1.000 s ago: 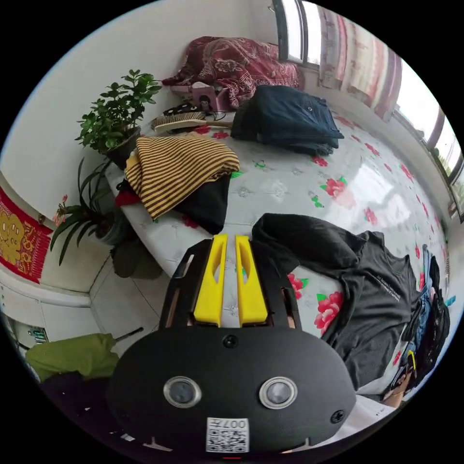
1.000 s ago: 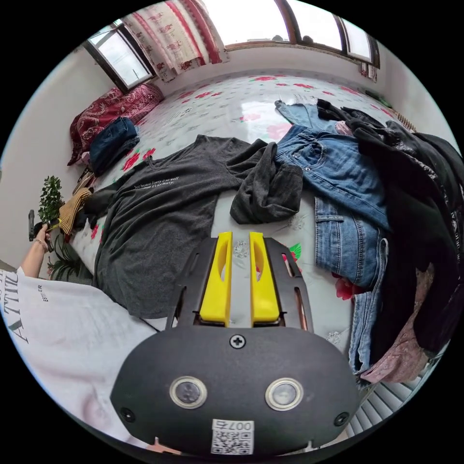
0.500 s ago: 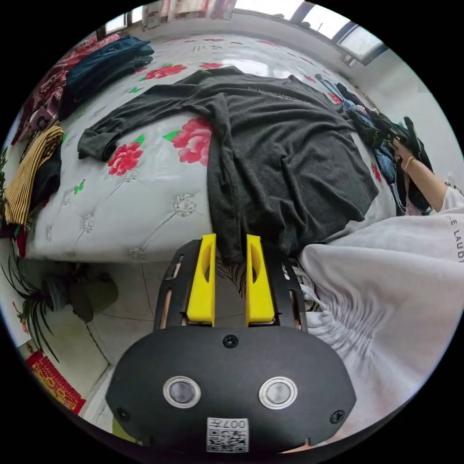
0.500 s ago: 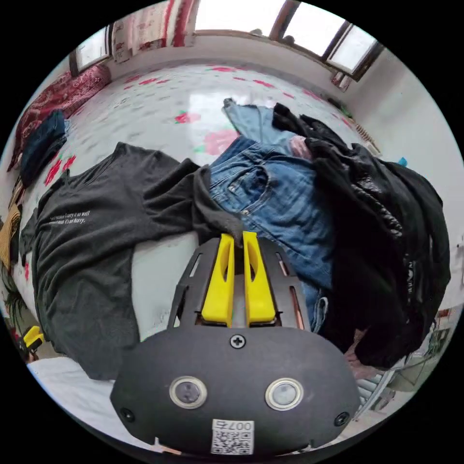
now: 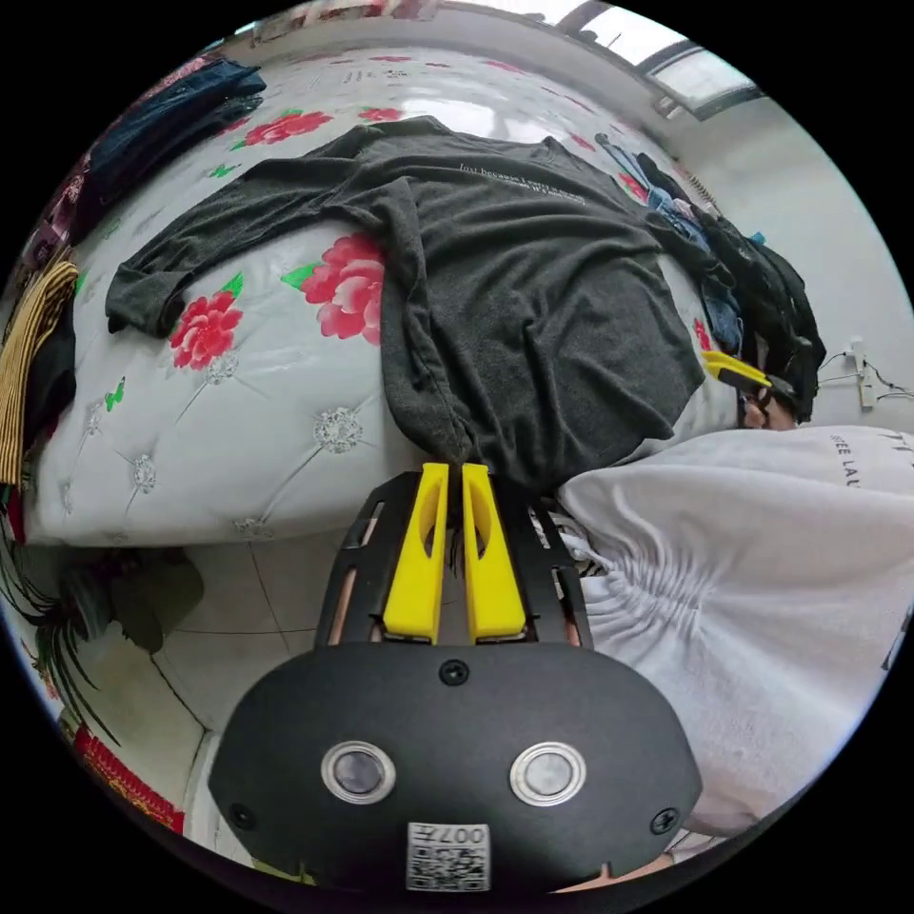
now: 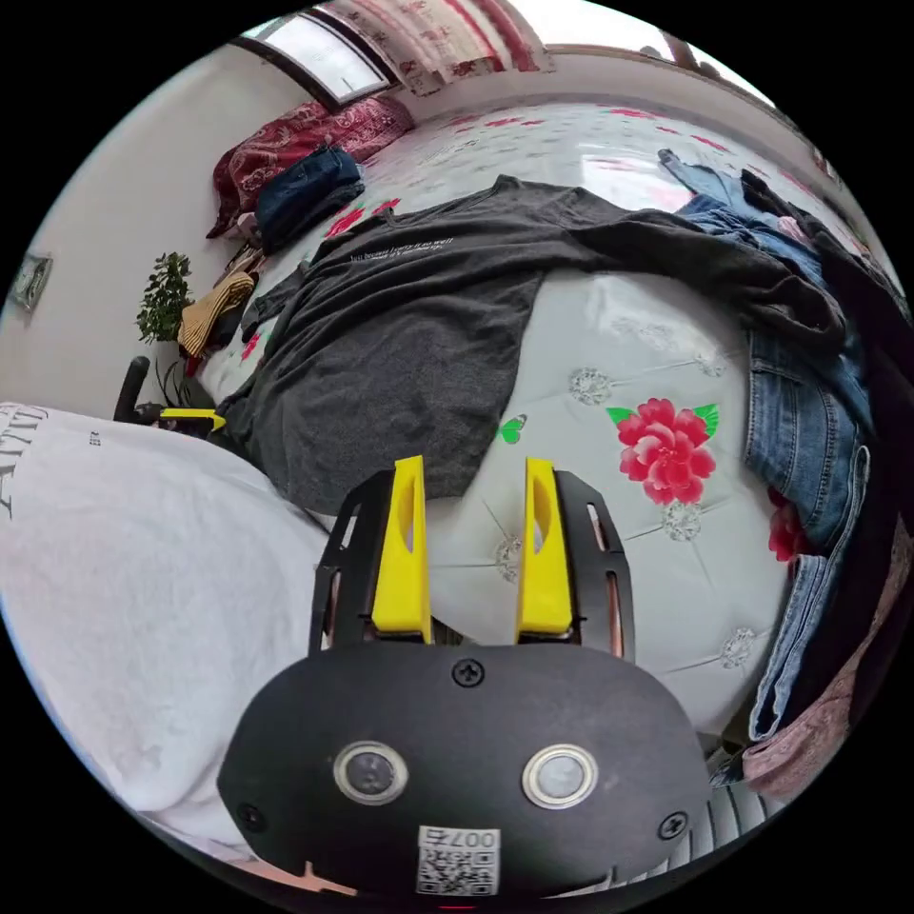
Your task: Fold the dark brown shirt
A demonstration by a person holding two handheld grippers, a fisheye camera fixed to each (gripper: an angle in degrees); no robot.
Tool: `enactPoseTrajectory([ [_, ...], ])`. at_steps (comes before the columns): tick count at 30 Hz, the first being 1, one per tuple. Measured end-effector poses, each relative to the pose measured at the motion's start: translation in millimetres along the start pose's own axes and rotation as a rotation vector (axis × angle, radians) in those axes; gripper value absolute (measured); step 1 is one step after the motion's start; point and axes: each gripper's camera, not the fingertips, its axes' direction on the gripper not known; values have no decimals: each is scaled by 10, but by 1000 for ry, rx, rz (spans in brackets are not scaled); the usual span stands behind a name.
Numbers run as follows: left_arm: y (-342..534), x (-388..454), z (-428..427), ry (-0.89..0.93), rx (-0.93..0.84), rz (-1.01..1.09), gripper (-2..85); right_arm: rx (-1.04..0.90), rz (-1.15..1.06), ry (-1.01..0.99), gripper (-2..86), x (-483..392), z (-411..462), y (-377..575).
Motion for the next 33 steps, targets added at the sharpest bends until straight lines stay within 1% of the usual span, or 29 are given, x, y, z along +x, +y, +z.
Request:
enactPoseTrajectory([
  [1,1,-65,-62,43,30,-15,2,17,2,43,96,-42,11,5],
  [2,8,-205,-179,127,99,-52,1,31,-21,104,94,-119,11,0],
  [3,24,-364,-278,211,171,-104,1,35,-41,107,89,-157,-11,-39],
  [4,37,-450,-317,253,208,-137,1,49,-42,103,86,-161,-38,-64],
  [6,140,-803,-392,412,356,-294,0,139,-30,51,87,-90,-207,-152],
  [9,304,-1127,-339,520,455,-450,-1,186,42,-69,86,172,-366,-155],
  [11,369,-1204,-315,503,463,-472,-1,190,57,-76,83,288,-373,-45],
  [13,419,-1253,-289,481,453,-477,-1,146,36,-64,80,326,-301,85],
  [16,499,-1340,-235,484,451,-491,-1,67,-88,-45,74,159,-139,277],
  [18,534,-1413,-190,498,452,-506,-1,40,-181,29,66,-70,15,339],
  [22,532,-1487,-156,497,447,-515,-1,17,-241,127,35,-308,281,263],
  [23,523,-1506,-159,497,445,-514,-1,33,-215,167,24,-320,313,216],
  [25,510,-1528,-184,500,440,-502,-1,54,-176,140,12,-268,262,144],
  [26,514,-1539,-214,495,436,-491,-1,83,-146,93,7,-200,151,124],
  [30,692,-1590,-319,487,422,-466,-1,267,-52,-12,1,28,-551,335],
  [31,735,-1596,-329,496,418,-464,-1,285,-45,-29,1,48,-661,385],
  [33,918,-1596,-383,576,420,-451,-1,357,-47,-102,0,51,-1128,576],
])
